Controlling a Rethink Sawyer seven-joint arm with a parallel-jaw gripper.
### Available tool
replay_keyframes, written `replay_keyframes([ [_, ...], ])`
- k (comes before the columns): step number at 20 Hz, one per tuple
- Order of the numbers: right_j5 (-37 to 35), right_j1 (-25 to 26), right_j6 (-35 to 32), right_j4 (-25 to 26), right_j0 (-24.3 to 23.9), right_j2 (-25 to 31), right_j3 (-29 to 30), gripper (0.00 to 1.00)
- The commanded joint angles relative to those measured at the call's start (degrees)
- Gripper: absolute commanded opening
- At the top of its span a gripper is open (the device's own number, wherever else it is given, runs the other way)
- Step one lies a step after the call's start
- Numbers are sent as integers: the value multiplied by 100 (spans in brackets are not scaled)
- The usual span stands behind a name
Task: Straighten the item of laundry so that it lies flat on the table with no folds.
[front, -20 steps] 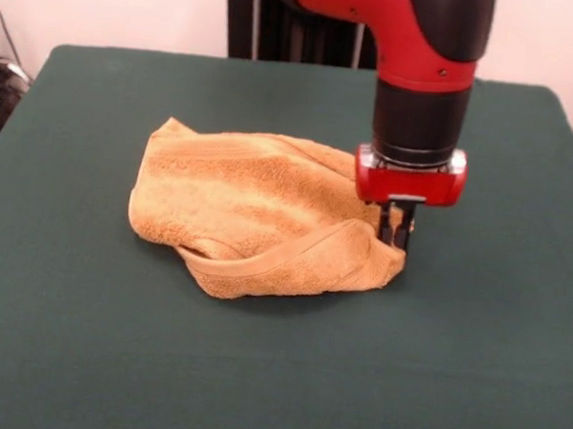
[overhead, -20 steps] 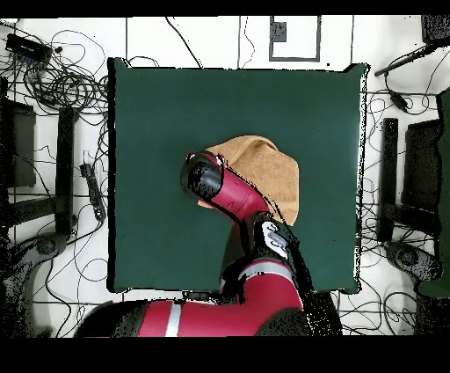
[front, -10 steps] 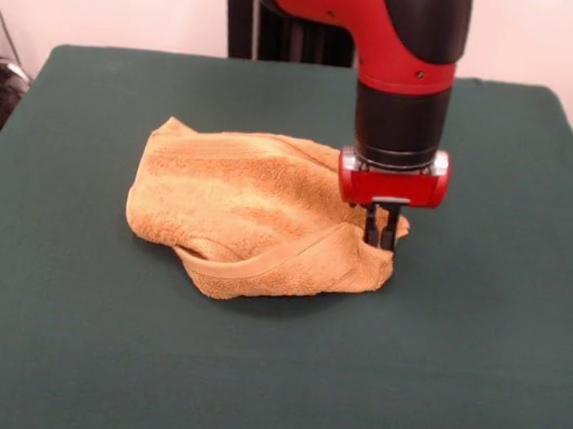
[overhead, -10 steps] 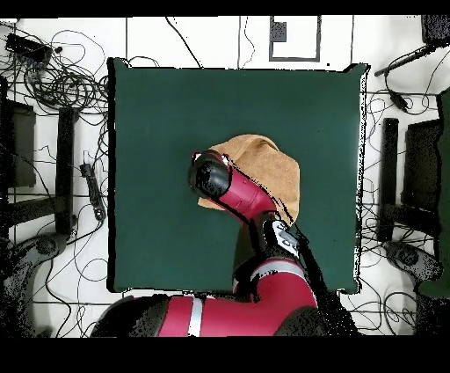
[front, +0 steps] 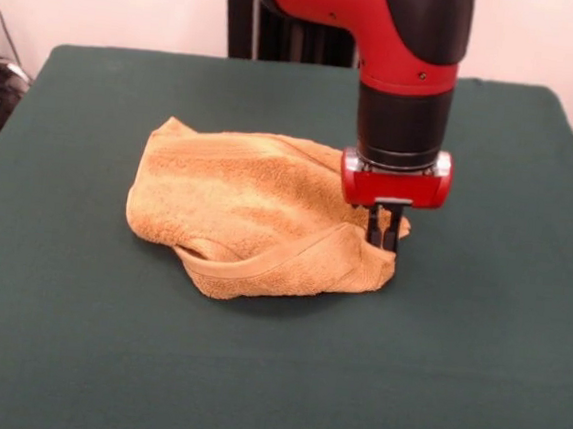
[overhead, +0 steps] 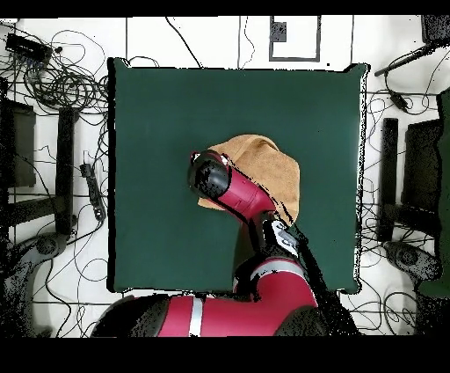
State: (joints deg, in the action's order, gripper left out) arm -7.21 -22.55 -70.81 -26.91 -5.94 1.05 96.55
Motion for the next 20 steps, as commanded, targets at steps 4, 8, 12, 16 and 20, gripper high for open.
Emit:
replay_keyframes([
  [4, -266, 426, -1248, 34, 262, 165, -102, 0],
  [8, -621, 307, -1272, 1, 413, -111, -149, 0],
  [12, -732, 309, -1261, 2, 463, -230, -189, 0],
  [16, -693, 457, -1375, -108, 624, -285, -348, 0],
  [20, -597, 459, -1548, -249, 772, -212, -372, 0],
])
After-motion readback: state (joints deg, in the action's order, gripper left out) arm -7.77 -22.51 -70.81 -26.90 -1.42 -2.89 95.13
